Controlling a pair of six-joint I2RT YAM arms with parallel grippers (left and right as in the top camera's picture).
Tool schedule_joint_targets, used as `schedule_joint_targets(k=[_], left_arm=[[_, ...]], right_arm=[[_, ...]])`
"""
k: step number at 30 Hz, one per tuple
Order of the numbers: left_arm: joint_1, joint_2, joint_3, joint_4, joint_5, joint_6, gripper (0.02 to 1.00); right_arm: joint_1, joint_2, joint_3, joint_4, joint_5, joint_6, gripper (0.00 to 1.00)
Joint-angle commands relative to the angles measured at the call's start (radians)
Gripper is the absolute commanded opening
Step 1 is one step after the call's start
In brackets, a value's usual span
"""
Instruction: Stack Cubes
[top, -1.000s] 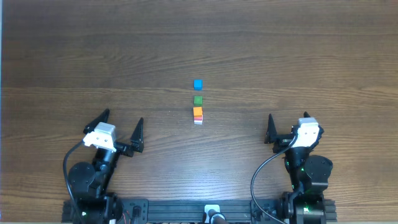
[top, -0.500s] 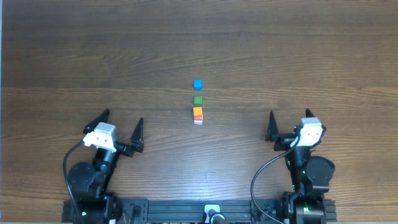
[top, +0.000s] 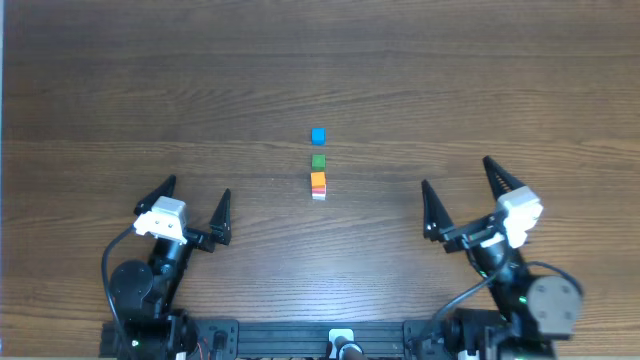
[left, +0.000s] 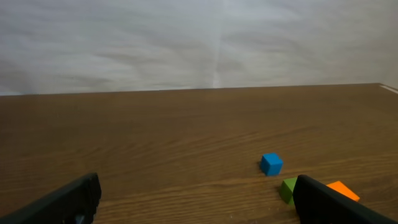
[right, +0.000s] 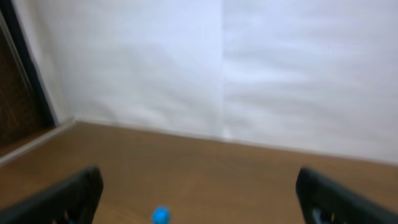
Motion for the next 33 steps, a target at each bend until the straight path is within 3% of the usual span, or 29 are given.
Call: schedule_joint_targets(k=[1,6,15,23,29,33], left_arm=[[0.005,-0.005,-0.005,-0.003,0.01,0.011,0.996],[0.005,-0.005,-0.005,-0.003,0.01,0.011,0.998],[0.005,-0.005,-0.005,-0.003,0.01,0.011,0.998],[0.005,-0.005,-0.005,-0.003,0.01,0.011,0.998],[0.005,-0.005,-0.005,-0.003,0.01,0.011,0.998],[0.005,-0.005,-0.005,-0.003,0.01,0.011,0.998]], right_arm=[[0.048,0.174,0.303,-0.106,-0.053,-0.06,0.993],[0.105,0.383,0.571,-0.279,-0.035,-0.093,0.991],[0.286,0.774,0.879,-0.549,0.146,-0.074,0.991],[0.529,1.151,0.945,-0.604,0.332,0.072,0.993],[0.63,1.392,0.955,-0.606,0.388,0.205,0.993],[0.669,1.492,0.976,-0.62,0.423,0.239,0.993]])
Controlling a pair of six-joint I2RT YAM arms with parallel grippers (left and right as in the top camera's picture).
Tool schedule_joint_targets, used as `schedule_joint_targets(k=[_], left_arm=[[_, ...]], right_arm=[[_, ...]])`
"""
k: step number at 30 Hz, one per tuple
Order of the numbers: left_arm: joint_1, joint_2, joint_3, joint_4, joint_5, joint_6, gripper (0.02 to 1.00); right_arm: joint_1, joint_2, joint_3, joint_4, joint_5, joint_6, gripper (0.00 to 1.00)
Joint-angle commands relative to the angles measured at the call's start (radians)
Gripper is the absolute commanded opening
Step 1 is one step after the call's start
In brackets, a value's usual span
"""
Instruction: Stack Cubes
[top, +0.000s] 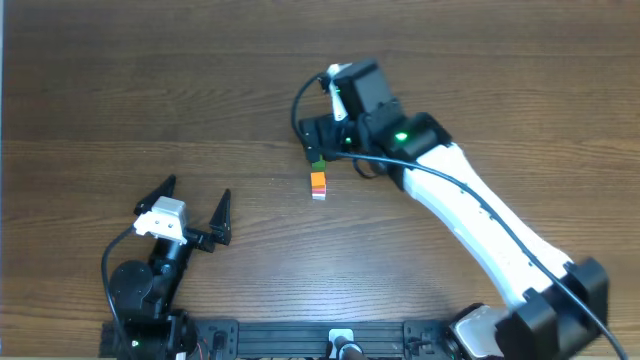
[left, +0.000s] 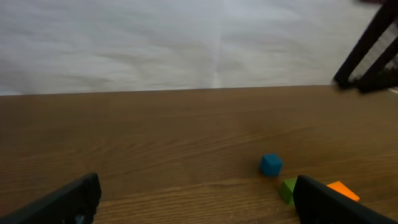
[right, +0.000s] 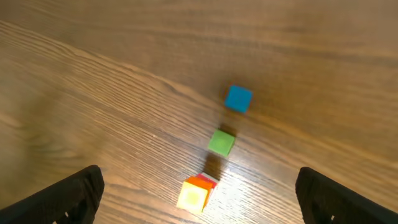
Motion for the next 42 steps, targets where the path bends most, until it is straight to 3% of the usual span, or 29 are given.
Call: schedule_joint_targets(k=[1,9,16,32,42], left_arm=[[0.005,-0.005,-0.005,-0.002,0.01,0.011,0.998],[0.005,-0.005,-0.005,-0.002,0.01,0.011,0.996],[0.005,-0.005,-0.005,-0.002,0.01,0.011,0.998],[0.005,-0.005,-0.005,-0.002,0.01,0.011,0.998],[0.005,-0.005,-0.005,-0.002,0.01,0.011,0.998]], right_arm=[[0.051,0.121,0.058,-0.025,0.07,0.09,0.993],[0.091,0.329,0.193,-0.168,0.113,0.194,0.993],[0.089,0.439,0.217,-0.173,0.14,0.295,0.993],[0.053,0.54,0.217,-0.103,0.171,0.275,0.991],[0.05,0.541,0.217,-0.098,0.182,0.267,0.73]])
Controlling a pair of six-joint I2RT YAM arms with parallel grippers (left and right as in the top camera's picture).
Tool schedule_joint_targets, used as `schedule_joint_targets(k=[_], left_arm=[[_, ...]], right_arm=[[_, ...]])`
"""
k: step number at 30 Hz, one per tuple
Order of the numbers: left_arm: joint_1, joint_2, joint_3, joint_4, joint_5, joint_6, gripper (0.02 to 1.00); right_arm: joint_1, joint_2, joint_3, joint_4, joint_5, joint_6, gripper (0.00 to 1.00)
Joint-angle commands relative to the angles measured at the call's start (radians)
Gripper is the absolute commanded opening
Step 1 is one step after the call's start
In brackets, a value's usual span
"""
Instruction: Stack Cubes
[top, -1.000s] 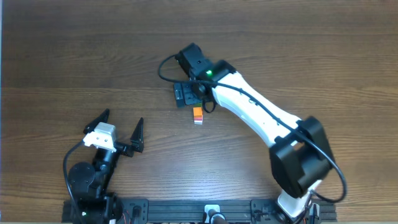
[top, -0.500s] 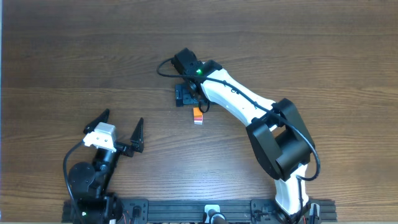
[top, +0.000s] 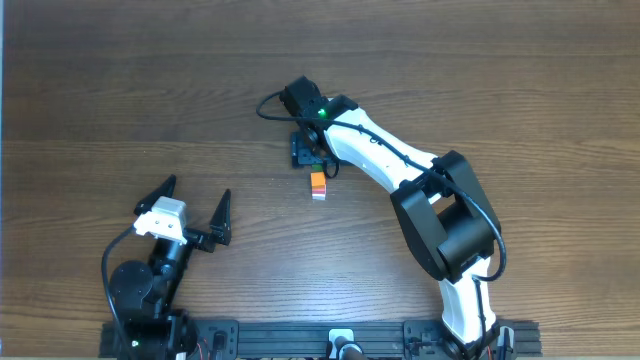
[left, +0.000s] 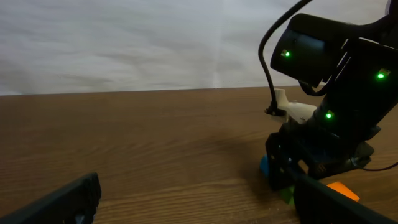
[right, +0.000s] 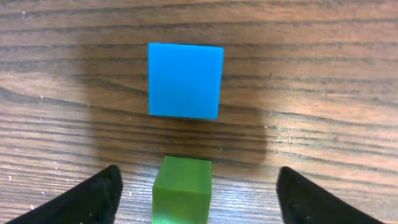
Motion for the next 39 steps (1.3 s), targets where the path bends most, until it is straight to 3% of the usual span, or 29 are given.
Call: schedule_joint_targets(k=[1,9,15,22,27,39], left_arm=[[0.005,-0.005,-0.005,-0.002,0.011,0.011,0.998],[0.005,-0.005,-0.005,-0.002,0.011,0.011,0.996],[0.005,-0.005,-0.005,-0.002,0.01,0.011,0.998],[0.005,-0.005,-0.005,-0.002,0.011,0.011,0.996],[0.005,-0.005,-0.005,-0.002,0.01,0.011,0.998],[0.005,-0.005,-0.005,-0.002,0.011,0.011,0.998]], right_arm=[[-0.006,0.01,0.021,0.002,0.023,-0.005,0.709],[0.001,0.01,0.021,0.0,0.023,-0.005,0.546],[0.007,0.01,0.021,-0.006,0.022,-0.004,0.524],[0.013,0.01,0.021,-0.006,0.007,-0.004,0.36],[0.018,0.01,0.021,-0.006,0.003,-0.004,0.338],[0.021,0.01,0.021,-0.009,0.003,-0.004,0.134]])
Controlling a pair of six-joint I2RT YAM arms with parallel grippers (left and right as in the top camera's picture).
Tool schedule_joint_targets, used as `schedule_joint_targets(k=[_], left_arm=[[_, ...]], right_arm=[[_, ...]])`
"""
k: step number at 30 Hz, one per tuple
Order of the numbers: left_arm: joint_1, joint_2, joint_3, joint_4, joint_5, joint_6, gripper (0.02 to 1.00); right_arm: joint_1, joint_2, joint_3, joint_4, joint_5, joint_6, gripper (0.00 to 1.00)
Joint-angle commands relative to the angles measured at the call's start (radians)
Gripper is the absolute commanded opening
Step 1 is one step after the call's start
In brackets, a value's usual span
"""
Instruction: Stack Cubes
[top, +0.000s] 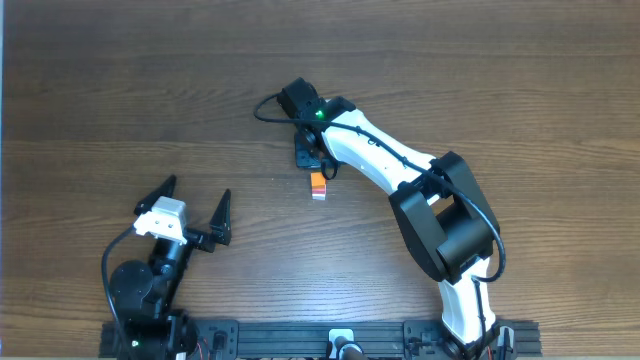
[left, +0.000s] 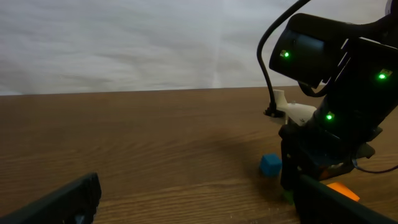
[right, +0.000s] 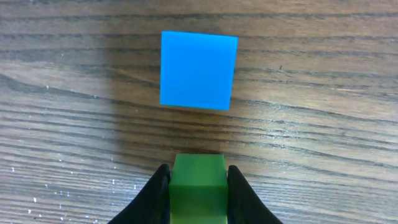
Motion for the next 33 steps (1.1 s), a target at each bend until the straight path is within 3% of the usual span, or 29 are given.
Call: schedule_joint_targets(k=[1,8,20,33], left_arm=[[0.005,-0.005,-0.005,-0.002,0.011,0.011,0.998],[0.005,-0.005,-0.005,-0.002,0.011,0.011,0.996],[0.005,-0.005,-0.005,-0.002,0.01,0.011,0.998],[0.005,-0.005,-0.005,-0.002,0.011,0.011,0.996]], right_arm=[[0.006,0.01,0.019,-0.001,0.004,0.001,0.117],[0.006,0.01,0.019,0.0,0.005,0.001,0.009],[0.006,0.01,0.064,-0.02,-0.018,0.007,0.012],[0.002,-0.042,0.241,-0.21,-0.005,-0.027,0.012]])
